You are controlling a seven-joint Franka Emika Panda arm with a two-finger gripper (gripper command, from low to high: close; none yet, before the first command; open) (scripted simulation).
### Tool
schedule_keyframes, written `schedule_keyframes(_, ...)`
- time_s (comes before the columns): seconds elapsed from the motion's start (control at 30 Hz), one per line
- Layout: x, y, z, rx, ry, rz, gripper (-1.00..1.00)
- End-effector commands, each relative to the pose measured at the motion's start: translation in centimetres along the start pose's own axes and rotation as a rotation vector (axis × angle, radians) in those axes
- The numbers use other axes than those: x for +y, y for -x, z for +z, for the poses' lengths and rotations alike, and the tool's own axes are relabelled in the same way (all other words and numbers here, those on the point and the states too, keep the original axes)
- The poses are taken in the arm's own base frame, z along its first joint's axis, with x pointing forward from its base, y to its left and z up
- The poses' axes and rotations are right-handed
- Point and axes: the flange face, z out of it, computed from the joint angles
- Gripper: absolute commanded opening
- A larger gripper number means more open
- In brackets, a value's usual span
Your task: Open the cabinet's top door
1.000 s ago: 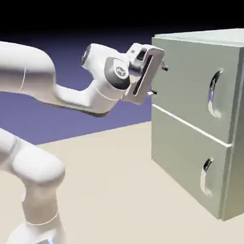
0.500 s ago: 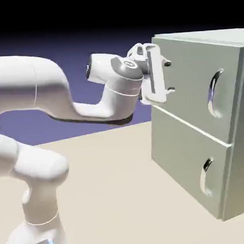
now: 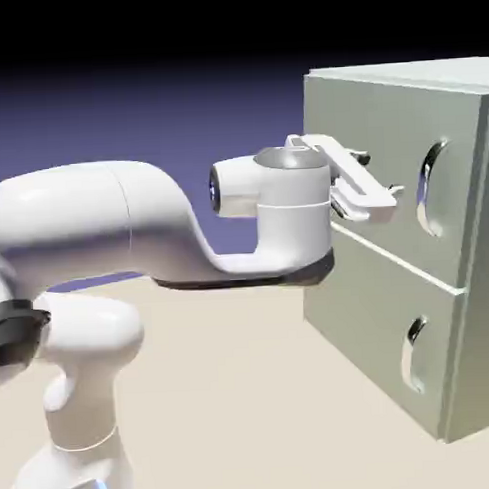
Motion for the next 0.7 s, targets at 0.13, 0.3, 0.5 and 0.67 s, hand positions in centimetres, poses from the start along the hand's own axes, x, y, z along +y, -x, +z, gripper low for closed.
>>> schedule_keyframes(0.13, -3.3, 0.2, 1.8, -0.016, 0.036, -0.221, 0.00)
schedule_keyframes(0.3, -3.2, 0.3, 4.9, -0.016, 0.037, -0.224, 0.00)
schedule_keyframes(0.5, -2.9, -0.2, 5.5, -0.040, 0.017, -0.225, -1.00)
schedule_keyframes(0.67, -2.4, -1.2, 2.5, -0.092, -0.024, -0.224, -1.00)
